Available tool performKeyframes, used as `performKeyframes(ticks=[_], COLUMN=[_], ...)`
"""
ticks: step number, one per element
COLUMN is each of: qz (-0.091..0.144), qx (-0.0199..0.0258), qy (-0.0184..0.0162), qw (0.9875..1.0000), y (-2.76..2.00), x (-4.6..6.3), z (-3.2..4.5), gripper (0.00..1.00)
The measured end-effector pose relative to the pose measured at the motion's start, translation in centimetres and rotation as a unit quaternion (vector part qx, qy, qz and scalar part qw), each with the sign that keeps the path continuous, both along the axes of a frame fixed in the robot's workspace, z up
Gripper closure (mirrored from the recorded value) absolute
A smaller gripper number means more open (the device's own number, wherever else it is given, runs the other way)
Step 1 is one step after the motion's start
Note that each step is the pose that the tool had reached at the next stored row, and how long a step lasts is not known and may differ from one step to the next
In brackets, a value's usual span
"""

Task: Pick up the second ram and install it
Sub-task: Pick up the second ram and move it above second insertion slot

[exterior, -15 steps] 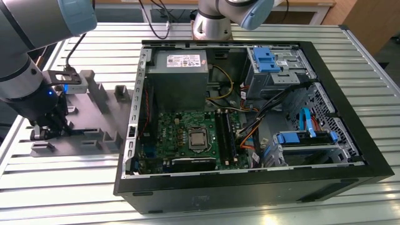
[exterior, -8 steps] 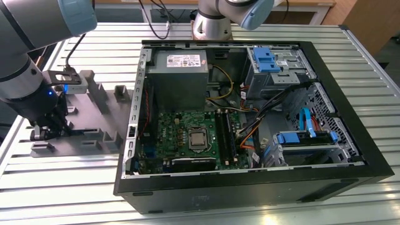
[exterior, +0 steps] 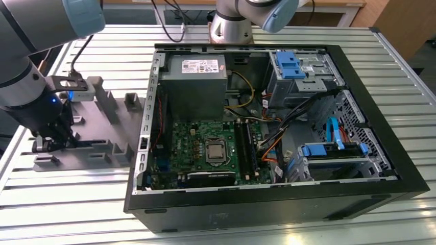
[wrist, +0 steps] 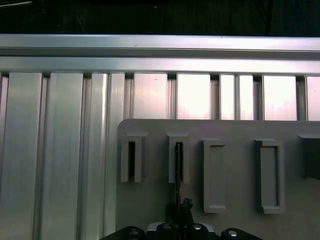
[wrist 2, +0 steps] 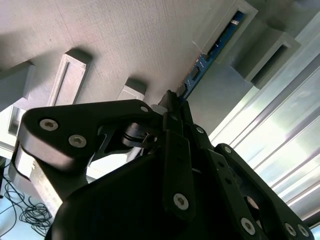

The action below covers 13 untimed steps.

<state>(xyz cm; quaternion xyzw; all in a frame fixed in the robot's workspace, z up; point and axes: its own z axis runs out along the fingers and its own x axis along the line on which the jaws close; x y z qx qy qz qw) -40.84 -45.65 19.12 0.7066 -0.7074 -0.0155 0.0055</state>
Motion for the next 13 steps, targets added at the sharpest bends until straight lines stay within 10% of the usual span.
performKeyframes(ticks=[13], qz=[0.000], qx=[0.0000], qy=[-0.0003], qw=[1.0000], y=[0.00], x=[0.0], z=[1.11], gripper=[0.86])
